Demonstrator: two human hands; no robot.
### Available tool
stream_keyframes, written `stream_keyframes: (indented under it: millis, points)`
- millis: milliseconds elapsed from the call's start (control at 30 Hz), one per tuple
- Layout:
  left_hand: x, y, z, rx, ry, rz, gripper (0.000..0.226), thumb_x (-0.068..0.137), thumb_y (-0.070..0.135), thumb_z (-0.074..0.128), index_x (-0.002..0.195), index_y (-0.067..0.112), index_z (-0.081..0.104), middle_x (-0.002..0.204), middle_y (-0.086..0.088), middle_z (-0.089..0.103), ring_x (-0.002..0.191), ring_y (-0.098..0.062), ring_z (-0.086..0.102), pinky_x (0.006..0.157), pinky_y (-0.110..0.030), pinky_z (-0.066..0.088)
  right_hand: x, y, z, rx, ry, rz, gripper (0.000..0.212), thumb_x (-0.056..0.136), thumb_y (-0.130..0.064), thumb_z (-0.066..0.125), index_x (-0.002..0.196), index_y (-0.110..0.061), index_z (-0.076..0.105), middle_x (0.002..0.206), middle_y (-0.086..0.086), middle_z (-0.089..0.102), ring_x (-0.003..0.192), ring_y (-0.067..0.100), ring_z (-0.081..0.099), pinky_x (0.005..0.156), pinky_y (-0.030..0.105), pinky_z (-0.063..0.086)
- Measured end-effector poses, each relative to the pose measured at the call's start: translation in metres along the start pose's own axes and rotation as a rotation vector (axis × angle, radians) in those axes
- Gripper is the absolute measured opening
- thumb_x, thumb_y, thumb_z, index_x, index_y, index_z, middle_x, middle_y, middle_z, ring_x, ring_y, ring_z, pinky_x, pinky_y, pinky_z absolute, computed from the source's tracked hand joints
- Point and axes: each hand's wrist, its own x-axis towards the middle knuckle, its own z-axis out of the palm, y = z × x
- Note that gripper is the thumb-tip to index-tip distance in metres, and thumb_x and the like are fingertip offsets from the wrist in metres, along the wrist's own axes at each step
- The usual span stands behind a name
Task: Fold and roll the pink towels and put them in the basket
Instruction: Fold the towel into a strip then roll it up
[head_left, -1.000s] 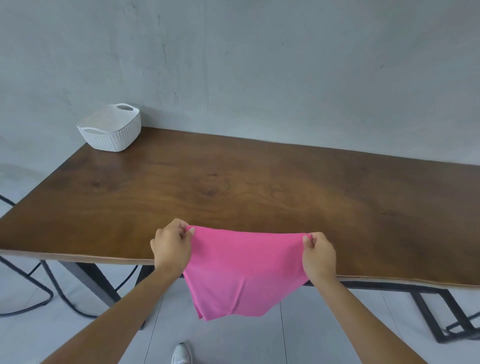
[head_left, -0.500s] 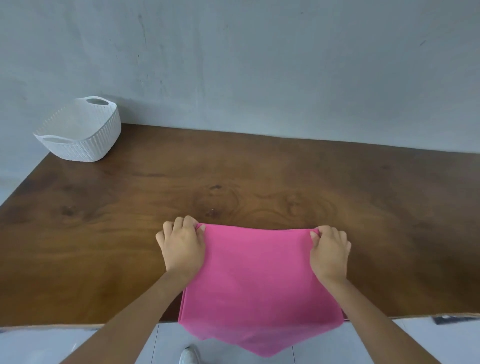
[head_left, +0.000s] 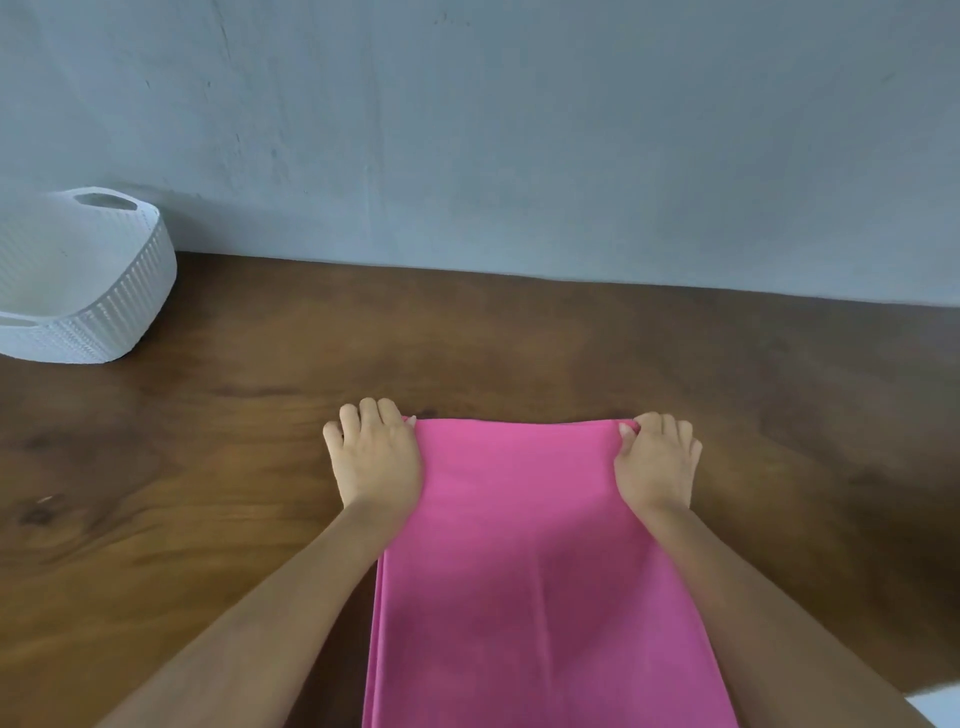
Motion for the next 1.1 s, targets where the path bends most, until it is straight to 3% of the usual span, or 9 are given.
stream_keyframes:
  millis: [633, 1100]
  points:
    - [0.144, 0.051, 0.036, 0.025, -0.037, -0.084, 0.045, 0.104, 0.045, 0.04, 0.103, 0.006, 0.062, 0.102, -0.012, 0.062, 0.101, -0.033, 0.05, 0.089, -0.046, 0.035, 0.152, -0.023, 0.056, 0.039, 0.089, 0.051, 0.027, 0.101, -0.035, 0.05, 0.094, -0.012, 0.062, 0.1, 0.01, 0.061, 0.105, 0.033, 0.047, 0.093, 0.047, 0.034]
    - [0.241, 0.078, 0.065, 0.049, 0.038, -0.139, 0.049, 0.102, 0.05, 0.041, 0.1, 0.006, 0.062, 0.101, -0.013, 0.064, 0.101, -0.036, 0.052, 0.087, -0.049, 0.037, 0.258, -0.053, 0.093, 0.001, 0.093, -0.029, 0.025, 0.101, -0.024, 0.046, 0.105, -0.004, 0.06, 0.106, 0.015, 0.061, 0.107, 0.035, 0.048, 0.09, 0.048, 0.036]
